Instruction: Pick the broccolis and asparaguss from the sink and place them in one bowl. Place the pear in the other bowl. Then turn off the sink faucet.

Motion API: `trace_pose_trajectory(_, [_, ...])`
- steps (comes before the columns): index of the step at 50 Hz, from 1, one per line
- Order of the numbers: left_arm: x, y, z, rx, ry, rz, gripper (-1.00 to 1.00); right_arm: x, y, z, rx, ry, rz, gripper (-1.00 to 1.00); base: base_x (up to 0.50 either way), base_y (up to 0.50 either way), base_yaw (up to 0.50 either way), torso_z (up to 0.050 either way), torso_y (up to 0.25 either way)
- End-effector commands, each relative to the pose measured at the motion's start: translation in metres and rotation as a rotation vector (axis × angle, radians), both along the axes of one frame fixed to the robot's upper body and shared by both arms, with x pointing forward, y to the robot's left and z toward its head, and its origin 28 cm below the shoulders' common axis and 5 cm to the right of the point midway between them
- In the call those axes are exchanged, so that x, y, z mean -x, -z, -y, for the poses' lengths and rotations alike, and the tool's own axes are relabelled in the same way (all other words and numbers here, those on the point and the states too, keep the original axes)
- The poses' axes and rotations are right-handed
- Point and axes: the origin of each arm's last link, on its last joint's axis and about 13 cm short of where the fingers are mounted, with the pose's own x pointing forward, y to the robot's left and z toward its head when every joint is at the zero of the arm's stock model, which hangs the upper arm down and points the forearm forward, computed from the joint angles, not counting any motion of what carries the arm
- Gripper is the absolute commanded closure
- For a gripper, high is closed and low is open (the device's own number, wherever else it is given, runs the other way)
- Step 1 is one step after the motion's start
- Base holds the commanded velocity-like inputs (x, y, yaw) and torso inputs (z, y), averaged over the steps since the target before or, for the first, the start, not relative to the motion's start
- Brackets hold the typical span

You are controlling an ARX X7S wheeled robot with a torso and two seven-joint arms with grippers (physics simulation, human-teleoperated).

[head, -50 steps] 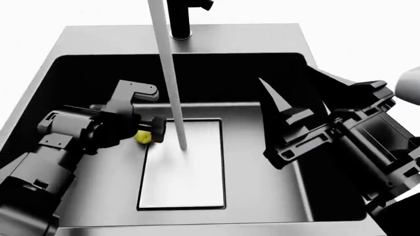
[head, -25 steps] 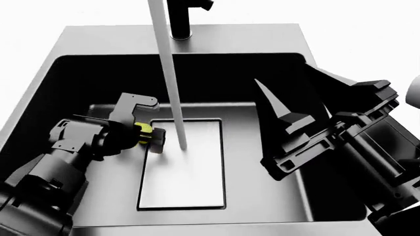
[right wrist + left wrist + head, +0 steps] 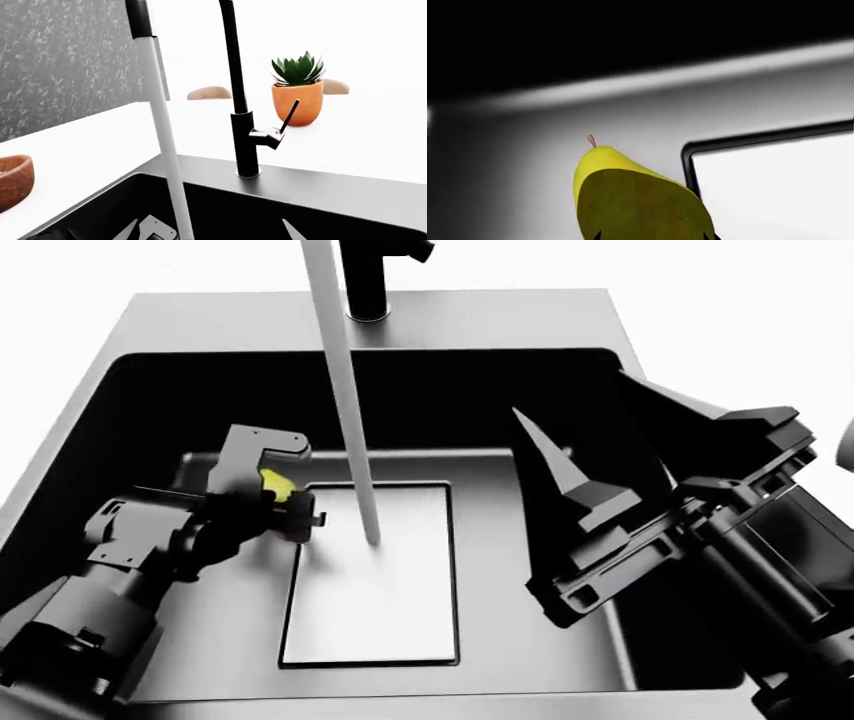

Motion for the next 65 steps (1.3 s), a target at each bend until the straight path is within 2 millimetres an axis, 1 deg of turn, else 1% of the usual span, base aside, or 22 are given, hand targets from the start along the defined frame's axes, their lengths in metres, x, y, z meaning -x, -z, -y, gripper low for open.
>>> trace_pose_trajectory(1, [0.007,-0.009,-0.003,-0.024,-0.042,0.086,1.00,0.000,0.001,-0.002,0.000,-0.015,-0.006,-1.00,0.00,0.00,0.00,0.000,0.000])
trace_pose_trajectory(6, [0.011,-0.014,-0.004,-0.032,-0.047,0.127,1.00,0.000,0.001,-0.002,0.003,-0.015,-0.008,-1.00,0.00,0.00,0.00,0.000,0.000])
trace_pose_trajectory(9, [0.019,-0.021,-0.003,-0.021,-0.042,0.154,1.00,0.000,0.000,-0.002,0.009,-0.010,-0.007,-1.00,0.00,0.00,0.00,0.000,0.000])
trace_pose_trajectory(22, [0.061,-0.071,0.003,0.002,0.045,0.325,1.00,0.001,-0.006,0.001,0.066,0.020,-0.014,-1.00,0.00,0.00,0.00,0.000,0.000])
trace_pose_trajectory(29, [0.090,-0.098,0.008,0.025,0.117,0.397,1.00,0.000,-0.010,0.000,0.132,0.038,0.003,-1.00,0.00,0.00,0.00,0.000,0.000])
trace_pose_trajectory(34, [0.107,-0.113,0.010,0.025,0.156,0.439,1.00,0.000,-0.014,0.000,0.173,0.052,0.006,-1.00,0.00,0.00,0.00,0.000,0.000])
trace_pose_trajectory(37, [0.119,-0.118,0.013,0.021,0.183,0.460,1.00,0.001,-0.017,0.000,0.205,0.076,-0.009,-1.00,0.00,0.00,0.00,0.000,0.000])
trace_pose_trajectory(40, [0.129,-0.119,0.014,0.003,0.194,0.472,1.00,0.002,-0.020,0.000,0.228,0.100,-0.016,-1.00,0.00,0.00,0.00,0.000,0.000])
trace_pose_trajectory(42, [0.140,-0.122,0.016,0.001,0.214,0.486,1.00,0.004,-0.023,-0.001,0.249,0.115,-0.003,-1.00,0.00,0.00,0.00,0.000,0.000])
trace_pose_trajectory(47, [0.160,-0.133,0.018,-0.010,0.248,0.528,1.00,0.003,-0.028,-0.004,0.255,0.146,-0.011,-1.00,0.00,0.00,0.00,0.000,0.000])
trace_pose_trajectory(53, [0.179,-0.139,0.021,-0.003,0.290,0.565,1.00,0.003,-0.039,-0.003,0.257,0.163,-0.002,-1.00,0.00,0.00,0.00,0.000,0.000])
trace_pose_trajectory(59, [0.192,-0.150,0.023,0.005,0.325,0.617,1.00,0.006,-0.049,-0.004,0.261,0.163,-0.010,-1.00,0.00,0.00,0.00,0.000,0.000])
trace_pose_trajectory(65, [0.201,-0.160,0.024,0.023,0.353,0.669,1.00,0.010,-0.053,-0.005,0.285,0.166,-0.014,-1.00,0.00,0.00,0.00,0.000,0.000])
